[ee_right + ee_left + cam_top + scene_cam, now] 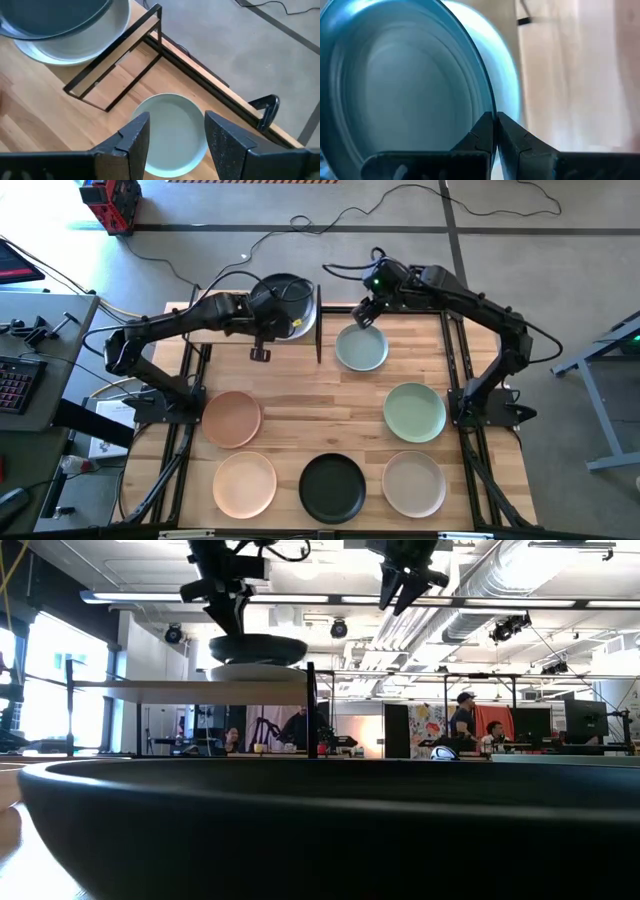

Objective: Place and stack plates onto a shelf
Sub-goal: Stack the dark blue plate on top of the white plate on the shelf

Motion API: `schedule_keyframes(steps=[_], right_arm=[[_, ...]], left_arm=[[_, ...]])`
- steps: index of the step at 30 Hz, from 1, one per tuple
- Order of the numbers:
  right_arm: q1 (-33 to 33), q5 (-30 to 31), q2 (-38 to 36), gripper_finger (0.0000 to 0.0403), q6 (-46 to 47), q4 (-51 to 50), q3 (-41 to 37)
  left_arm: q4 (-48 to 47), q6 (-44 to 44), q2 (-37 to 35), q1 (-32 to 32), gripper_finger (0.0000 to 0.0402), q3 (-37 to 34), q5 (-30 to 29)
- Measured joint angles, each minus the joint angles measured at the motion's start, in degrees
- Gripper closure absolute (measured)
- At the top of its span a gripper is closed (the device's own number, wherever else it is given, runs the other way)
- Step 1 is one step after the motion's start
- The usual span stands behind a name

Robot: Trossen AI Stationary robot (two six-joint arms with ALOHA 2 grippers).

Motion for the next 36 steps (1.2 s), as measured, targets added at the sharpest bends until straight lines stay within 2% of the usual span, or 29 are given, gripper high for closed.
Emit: schedule_keyframes(steps=[4,11,21,25,32,36], right_arm=[[-1.7,-2.3,0.0,0.0235,-2.1,0.0,0.0],[-3.0,-2.7,0.0,0.0235,-5.4,0.0,0.0],[-3.1,-3.2,0.0,0.0235,-7.5,0.0,0.0],[-3.1,-4.2,0.0,0.0235,-7.7,-0.1,0.0],[-3.1,-4.2,0.0,0.0235,-7.7,-1.1,0.0],[-3.1,-4.2,0.0,0.0235,-7.7,-1.5,0.0]], left_arm=[[-0.5,-1.9,0.0,0.0,0.0401,0.0,1.7],[-1.0,-4.6,0.0,0.0,0.0401,0.0,6.2],[-0.1,-3.5,0.0,0.0,0.0401,0.0,6.8],[-0.1,-2.1,0.5,0.7,0.0401,0.0,9.0],[0.0,-1.1,2.1,2.7,0.0401,0.0,7.4],[-0.1,-1.0,1.9,3.3,0.0401,0.0,8.4]])
